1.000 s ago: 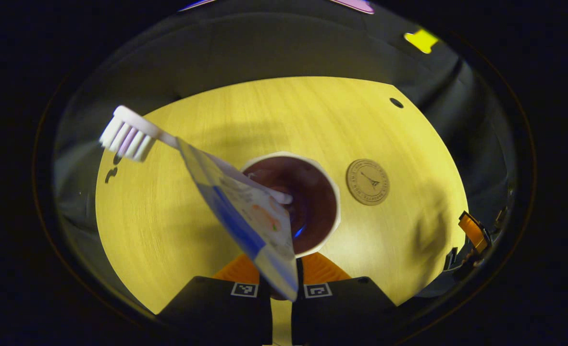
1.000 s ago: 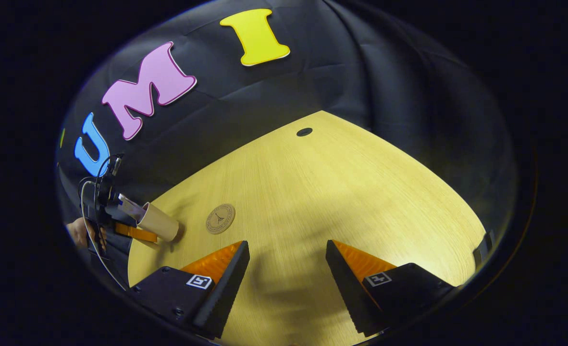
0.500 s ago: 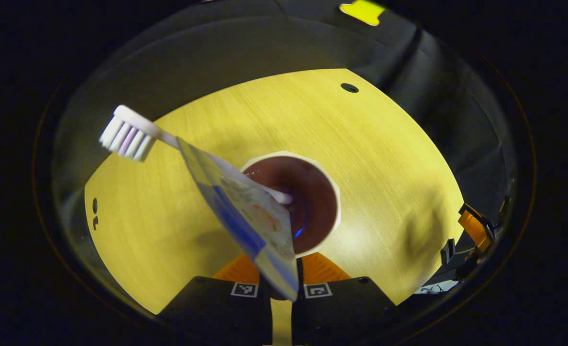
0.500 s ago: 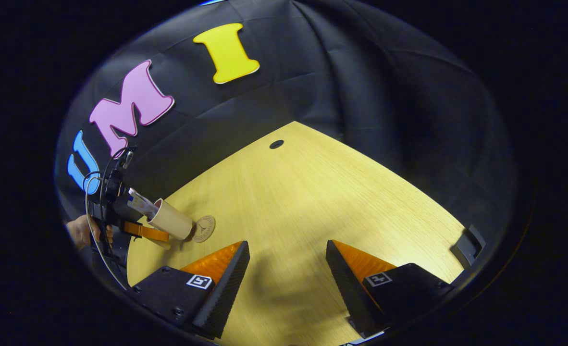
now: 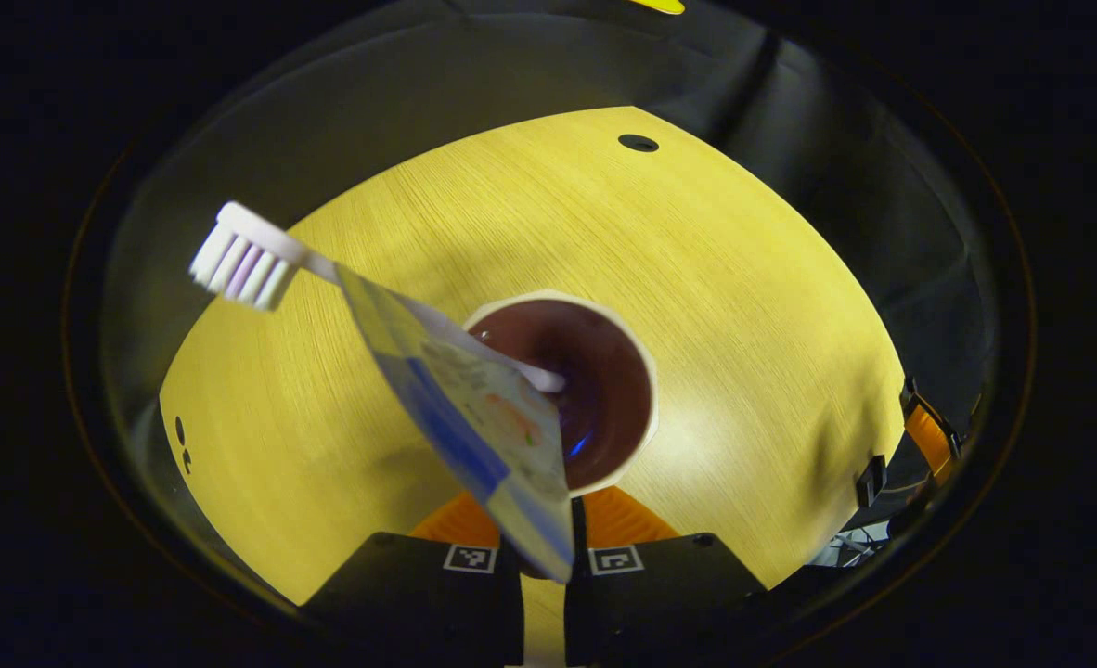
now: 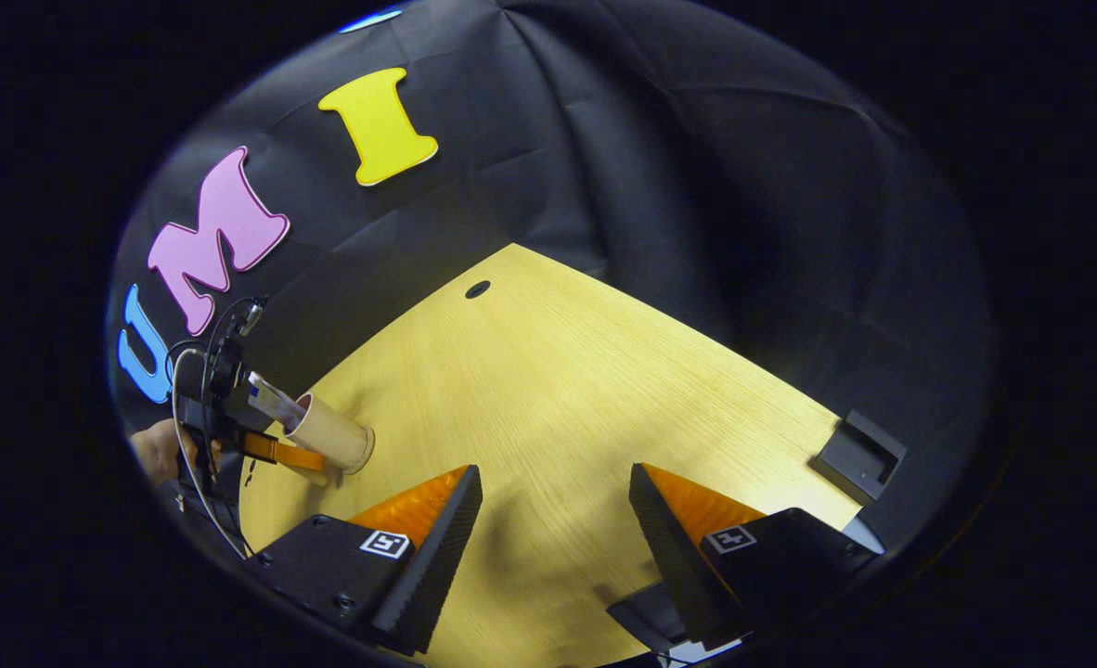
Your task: Put the toothbrush and toothpaste on the desktop into the cup, then pick up the cup and place it on the coaster on the desktop.
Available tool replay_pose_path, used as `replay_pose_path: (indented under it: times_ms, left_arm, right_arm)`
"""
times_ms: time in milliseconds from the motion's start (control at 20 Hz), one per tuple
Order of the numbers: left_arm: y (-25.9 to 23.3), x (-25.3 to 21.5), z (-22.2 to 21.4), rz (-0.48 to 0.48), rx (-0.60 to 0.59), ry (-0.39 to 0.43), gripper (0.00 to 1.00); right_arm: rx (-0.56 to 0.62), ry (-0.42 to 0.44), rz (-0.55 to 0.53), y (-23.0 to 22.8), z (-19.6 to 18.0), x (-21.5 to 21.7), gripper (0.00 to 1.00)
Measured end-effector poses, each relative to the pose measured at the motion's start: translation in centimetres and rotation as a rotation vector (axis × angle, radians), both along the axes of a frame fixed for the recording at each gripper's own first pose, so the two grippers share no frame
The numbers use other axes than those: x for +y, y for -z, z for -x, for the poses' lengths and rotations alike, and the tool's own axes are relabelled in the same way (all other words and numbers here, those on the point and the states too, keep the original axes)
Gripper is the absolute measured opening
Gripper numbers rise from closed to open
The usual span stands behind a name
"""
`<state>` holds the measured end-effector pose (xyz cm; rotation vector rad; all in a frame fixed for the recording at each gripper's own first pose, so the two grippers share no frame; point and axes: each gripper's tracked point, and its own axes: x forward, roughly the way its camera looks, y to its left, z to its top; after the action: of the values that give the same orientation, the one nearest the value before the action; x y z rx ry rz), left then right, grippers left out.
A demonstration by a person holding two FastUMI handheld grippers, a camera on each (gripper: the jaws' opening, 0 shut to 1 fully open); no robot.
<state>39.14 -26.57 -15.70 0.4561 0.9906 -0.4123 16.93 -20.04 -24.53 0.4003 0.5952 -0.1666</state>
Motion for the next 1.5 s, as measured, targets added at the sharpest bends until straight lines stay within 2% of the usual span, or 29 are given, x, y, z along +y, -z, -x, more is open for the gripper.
replay_pose_path:
  times_ms: [200,250,450,650,850,1000,1100,1250,1500]
  left_arm:
    - [-1.0,-0.2,0.5,0.038,-0.015,-0.018,0.30]
    - [-1.5,-0.3,0.8,0.056,-0.026,-0.019,0.39]
    - [-5.3,0.1,3.4,0.149,-0.106,-0.022,0.98]
    - [-11.8,2.7,7.8,0.246,-0.317,-0.052,1.00]
    - [-17.9,7.5,15.2,0.364,-0.558,-0.149,0.99]
    - [-20.8,11.5,20.5,0.430,-0.735,-0.227,0.99]
    - [-22.5,13.8,23.8,0.475,-0.837,-0.256,0.99]
    - [-23.0,15.3,27.8,0.550,-0.928,-0.278,0.98]
    - [-23.0,17.8,34.4,0.611,-1.047,-0.329,0.98]
  right_arm:
    - [-0.005,-0.016,0.003,-0.3,-0.1,0.2,0.98]
    - [-0.009,-0.024,0.005,-0.4,-0.3,0.4,0.98]
    - [-0.027,-0.071,0.016,-1.6,-1.1,2.1,0.98]
    - [-0.082,-0.176,0.076,-4.5,-1.7,5.5,0.98]
    - [-0.172,-0.300,0.108,-9.7,-1.9,10.3,0.98]
    - [-0.249,-0.348,0.120,-14.2,-0.9,13.4,0.98]
    - [-0.301,-0.375,0.138,-16.9,0.7,15.1,0.98]
    - [-0.366,-0.399,0.193,-20.0,3.6,16.8,0.98]
    - [-0.414,-0.415,0.214,-22.1,9.4,18.4,0.98]
